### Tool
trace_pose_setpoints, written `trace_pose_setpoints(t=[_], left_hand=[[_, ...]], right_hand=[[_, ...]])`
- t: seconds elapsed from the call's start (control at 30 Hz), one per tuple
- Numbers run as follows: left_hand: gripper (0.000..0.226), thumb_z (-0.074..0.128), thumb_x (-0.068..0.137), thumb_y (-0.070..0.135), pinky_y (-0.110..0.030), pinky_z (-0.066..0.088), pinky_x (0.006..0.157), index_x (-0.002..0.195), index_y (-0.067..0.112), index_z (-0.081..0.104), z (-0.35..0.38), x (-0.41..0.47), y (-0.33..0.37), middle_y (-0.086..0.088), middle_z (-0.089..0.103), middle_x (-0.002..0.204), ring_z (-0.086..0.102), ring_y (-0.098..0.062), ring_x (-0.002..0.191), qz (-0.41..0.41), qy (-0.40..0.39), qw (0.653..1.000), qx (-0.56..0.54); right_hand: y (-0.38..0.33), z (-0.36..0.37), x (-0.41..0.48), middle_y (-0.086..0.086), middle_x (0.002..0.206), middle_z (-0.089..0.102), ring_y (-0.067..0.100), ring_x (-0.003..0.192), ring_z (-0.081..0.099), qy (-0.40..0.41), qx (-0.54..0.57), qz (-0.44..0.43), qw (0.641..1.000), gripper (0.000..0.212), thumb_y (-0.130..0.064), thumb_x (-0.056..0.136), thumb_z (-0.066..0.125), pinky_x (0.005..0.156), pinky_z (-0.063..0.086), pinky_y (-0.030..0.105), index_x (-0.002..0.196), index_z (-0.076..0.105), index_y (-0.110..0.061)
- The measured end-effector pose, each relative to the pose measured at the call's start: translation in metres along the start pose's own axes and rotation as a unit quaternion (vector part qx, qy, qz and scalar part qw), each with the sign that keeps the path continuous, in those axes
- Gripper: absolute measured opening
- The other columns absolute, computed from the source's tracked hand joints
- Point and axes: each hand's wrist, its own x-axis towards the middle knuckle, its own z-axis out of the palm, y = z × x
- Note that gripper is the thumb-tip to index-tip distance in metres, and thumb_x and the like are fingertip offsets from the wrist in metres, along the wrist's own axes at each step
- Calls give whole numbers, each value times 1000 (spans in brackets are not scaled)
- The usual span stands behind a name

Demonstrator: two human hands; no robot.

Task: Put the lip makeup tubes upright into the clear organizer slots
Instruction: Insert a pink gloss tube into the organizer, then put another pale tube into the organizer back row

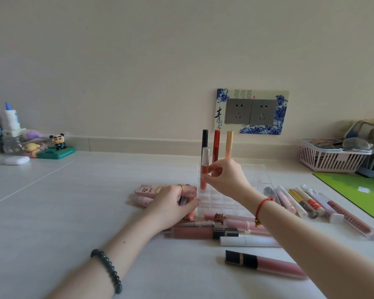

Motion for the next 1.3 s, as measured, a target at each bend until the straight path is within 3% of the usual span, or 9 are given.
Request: trace_pose_setpoints(t=[0.1, 0.27, 0.33, 0.47, 0.57, 0.67, 0.8, 1.03, 1.3], left_hand=[[31, 60, 85, 30, -11, 34, 88, 112, 15, 63, 0, 0, 0, -1, 73, 94, 59, -3, 106, -1, 4, 1000, 3], [39, 58, 85, 35, -12, 42, 82, 121, 18, 57, -4, 0, 2, 18, 64, 74, 61, -1, 99, -27, 6, 1000, -3], [37, 59, 85, 33, 0, 38, 70, 119, 20, 58, -7, -1, 3, 19, 64, 89, 59, -2, 96, -33, 18, 999, -5], [23, 60, 85, 35, -3, 38, 68, 105, 25, 66, -17, -1, 7, 17, 65, 95, 59, -2, 93, -17, 46, 999, 17], [8, 64, 82, 32, -21, 47, 69, 85, 28, 69, -27, -4, 12, 10, 72, 82, 63, -5, 75, 11, 47, 999, -15], [8, 68, 78, 33, -32, 45, 58, 74, 27, 70, -32, -11, 20, 8, 72, 68, 58, -24, 61, 45, -51, 997, -42], [10, 75, 67, 42, -10, 40, 59, 73, 36, 70, -27, -16, 29, 22, 61, 58, 56, -1, 64, 72, -125, 989, 43], [18, 67, 69, 52, -27, 49, 78, 85, 46, 65, -16, -18, 34, 10, 69, 87, 57, -5, 80, 91, -149, 976, 129], [22, 73, 71, 38, -5, 39, 65, 92, 31, 72, -8, -21, 40, 33, 61, 64, 54, 12, 70, 132, -142, 976, 103]], right_hand=[[0, 0, 0, -8, 63, 45, 5, 53, 39, -2, -1, 1, 1000, 17, -20, 79, 65, 48, 32, 13, 90, 65, -7], [-2, -1, 0, -8, 64, 44, 4, 55, 39, -2, -10, -4, 1000, 17, -19, 78, 64, 49, 32, 14, 90, 65, -7], [-2, -2, 0, -8, 64, 45, 4, 56, 39, -6, -18, -8, 1000, 18, -19, 78, 65, 49, 32, 13, 91, 64, -7], [-1, -9, -2, -8, 68, 48, 1, 58, 41, -9, -39, -19, 999, 25, -22, 78, 66, 50, 30, 10, 99, 63, -7], [-2, -24, -6, -10, 66, 46, 1, 56, 40, 1, -42, -19, 999, 26, -23, 78, 67, 48, 29, 10, 99, 62, -9], [-5, -41, -16, -7, 66, 47, 4, 57, 40, 0, -57, -39, 998, 20, -24, 78, 67, 49, 29, 12, 93, 62, -13], [-10, -64, -37, -9, 65, 49, 2, 54, 39, -39, -82, -95, 991, 10, -26, 79, 65, 49, 34, 12, 86, 63, -19], [-2, -85, -81, -20, 72, 51, -3, 63, 46, -204, -174, -135, 954, 17, -37, 80, 61, 59, 38, 9, 91, 67, -26], [20, -96, -107, -26, 72, 43, -8, 72, 39, -206, -212, -118, 948, 20, -46, 81, 57, 72, 29, -1, 97, 64, -35]])
